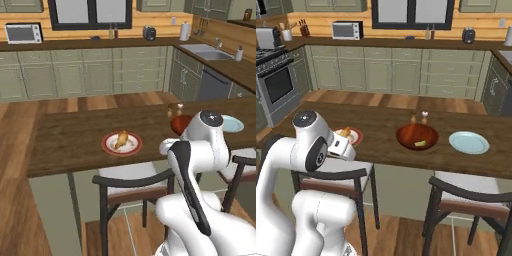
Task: Pick the chicken drumstick and lemon wedge from their plates and place them in the bowl. Then put the bowl in the fridge.
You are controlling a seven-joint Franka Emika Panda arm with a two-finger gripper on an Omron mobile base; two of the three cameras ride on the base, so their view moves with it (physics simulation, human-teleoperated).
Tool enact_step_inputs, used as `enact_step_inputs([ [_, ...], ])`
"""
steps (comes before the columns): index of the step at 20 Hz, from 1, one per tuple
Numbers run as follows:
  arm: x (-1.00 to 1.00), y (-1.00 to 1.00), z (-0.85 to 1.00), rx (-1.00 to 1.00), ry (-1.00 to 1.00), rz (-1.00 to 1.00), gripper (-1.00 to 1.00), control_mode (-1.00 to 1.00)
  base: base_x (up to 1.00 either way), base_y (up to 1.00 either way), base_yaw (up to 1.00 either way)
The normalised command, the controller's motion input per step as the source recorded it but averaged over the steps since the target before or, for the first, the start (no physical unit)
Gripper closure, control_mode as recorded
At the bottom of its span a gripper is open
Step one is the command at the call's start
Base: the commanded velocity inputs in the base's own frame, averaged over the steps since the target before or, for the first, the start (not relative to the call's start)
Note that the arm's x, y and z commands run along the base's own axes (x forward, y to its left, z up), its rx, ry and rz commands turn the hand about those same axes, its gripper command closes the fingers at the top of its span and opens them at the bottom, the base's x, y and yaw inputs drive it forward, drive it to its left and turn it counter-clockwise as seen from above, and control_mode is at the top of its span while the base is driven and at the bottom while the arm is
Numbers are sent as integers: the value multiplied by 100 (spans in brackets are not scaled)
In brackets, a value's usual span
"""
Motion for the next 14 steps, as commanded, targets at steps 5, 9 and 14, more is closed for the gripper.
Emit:
enact_step_inputs([
  [5, 0, 0, 0, 0, 0, 0, -100, 100, 25, 74, 0],
  [9, 0, 0, 0, 0, 0, 0, -100, 100, 58, 25, 0],
  [14, 0, 0, 0, 0, 0, 0, -100, 100, 73, -2, 1],
])
